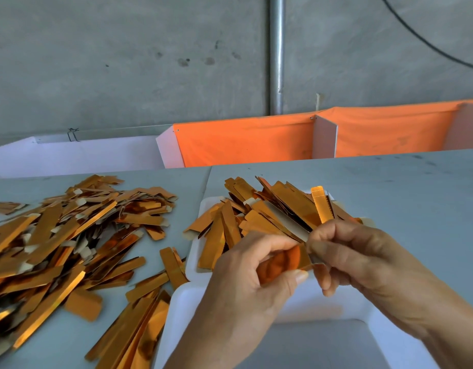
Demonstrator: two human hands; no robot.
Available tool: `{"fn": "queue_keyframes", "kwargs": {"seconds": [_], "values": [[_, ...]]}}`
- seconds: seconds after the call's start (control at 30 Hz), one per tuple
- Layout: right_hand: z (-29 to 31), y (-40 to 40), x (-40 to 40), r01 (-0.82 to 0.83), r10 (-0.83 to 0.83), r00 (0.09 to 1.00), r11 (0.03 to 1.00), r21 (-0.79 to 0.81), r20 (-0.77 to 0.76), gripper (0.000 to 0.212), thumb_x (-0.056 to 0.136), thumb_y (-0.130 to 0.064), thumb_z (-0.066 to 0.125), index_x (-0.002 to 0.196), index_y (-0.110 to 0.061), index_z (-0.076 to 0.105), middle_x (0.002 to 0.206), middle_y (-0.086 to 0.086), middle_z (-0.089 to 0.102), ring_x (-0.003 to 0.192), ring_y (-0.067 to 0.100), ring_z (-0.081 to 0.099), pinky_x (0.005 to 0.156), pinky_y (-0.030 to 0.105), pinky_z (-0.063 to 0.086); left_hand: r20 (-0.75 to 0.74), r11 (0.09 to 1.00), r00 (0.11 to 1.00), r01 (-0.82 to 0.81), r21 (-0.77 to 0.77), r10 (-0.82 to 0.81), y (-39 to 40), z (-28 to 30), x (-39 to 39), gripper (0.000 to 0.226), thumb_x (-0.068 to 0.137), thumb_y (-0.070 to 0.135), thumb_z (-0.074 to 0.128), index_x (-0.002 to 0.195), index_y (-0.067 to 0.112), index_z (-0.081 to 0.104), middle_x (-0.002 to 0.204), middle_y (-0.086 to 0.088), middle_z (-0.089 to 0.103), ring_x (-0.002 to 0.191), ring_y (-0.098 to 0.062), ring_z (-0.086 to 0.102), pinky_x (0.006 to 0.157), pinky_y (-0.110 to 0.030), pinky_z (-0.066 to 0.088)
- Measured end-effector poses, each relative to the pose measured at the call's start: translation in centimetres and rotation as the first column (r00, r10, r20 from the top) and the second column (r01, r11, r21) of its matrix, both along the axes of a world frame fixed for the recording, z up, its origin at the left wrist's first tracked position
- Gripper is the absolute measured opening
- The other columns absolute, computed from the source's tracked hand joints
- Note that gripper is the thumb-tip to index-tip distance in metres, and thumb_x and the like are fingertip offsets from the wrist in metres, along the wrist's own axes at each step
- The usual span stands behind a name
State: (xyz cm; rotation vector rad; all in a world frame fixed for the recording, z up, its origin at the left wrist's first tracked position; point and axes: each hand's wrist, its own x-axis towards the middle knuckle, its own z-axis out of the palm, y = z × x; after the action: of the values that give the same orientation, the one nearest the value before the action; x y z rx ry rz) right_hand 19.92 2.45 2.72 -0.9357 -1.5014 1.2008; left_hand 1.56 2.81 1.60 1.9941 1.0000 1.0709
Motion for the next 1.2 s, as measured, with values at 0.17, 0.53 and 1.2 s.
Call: {"fn": "queue_keyframes", "kwargs": {"seconds": [0.17, 0.53, 1.2], "values": [[0.2, 0.0, 0.8, -0.129, 0.128, 0.992, 0.990, -0.058, -0.018, 0.015, 0.073, -0.017, 0.066, 0.086, -0.013, 0.071, 0.069, 0.012, 0.062, 0.062, 0.020, 0.058, 0.061, 0.024, 0.051, 0.035, 0.999, 0.999, 0.023, -0.029, -0.022, 0.1, 0.0, -0.3, 0.027, 0.075, 0.036, 0.066, 0.102, 0.038, 0.065, 0.103, 0.016, 0.063, 0.102, -0.004, 0.060, 0.084, -0.017, 0.050], [-0.3, 0.0, -0.1, -0.018, 0.018, 1.000, 1.000, 0.002, -0.015, 0.004, 0.073, -0.012, 0.063, 0.074, -0.016, 0.062, 0.062, 0.011, 0.060, 0.054, 0.021, 0.057, 0.055, 0.023, 0.049, -0.003, 1.000, 1.000, 0.017, -0.009, -0.017, -0.1, 0.3, -0.2, 0.029, 0.074, 0.034, 0.066, 0.103, 0.036, 0.065, 0.102, 0.015, 0.063, 0.098, -0.005, 0.060, 0.079, -0.017, 0.050], [-1.1, 0.8, 0.4, -0.272, 0.164, 0.904, 0.933, -0.235, -0.394, 0.044, 0.050, -0.029, 0.094, 0.080, -0.009, 0.068, 0.061, 0.007, 0.052, 0.049, 0.013, 0.052, 0.045, 0.023, 0.047, -0.038, 1.000, 0.999, 0.009, 0.010, -0.009, -0.3, 0.5, -0.2, 0.029, 0.072, 0.035, 0.067, 0.101, 0.035, 0.065, 0.101, 0.013, 0.063, 0.096, -0.008, 0.061, 0.080, -0.026, 0.051]]}}
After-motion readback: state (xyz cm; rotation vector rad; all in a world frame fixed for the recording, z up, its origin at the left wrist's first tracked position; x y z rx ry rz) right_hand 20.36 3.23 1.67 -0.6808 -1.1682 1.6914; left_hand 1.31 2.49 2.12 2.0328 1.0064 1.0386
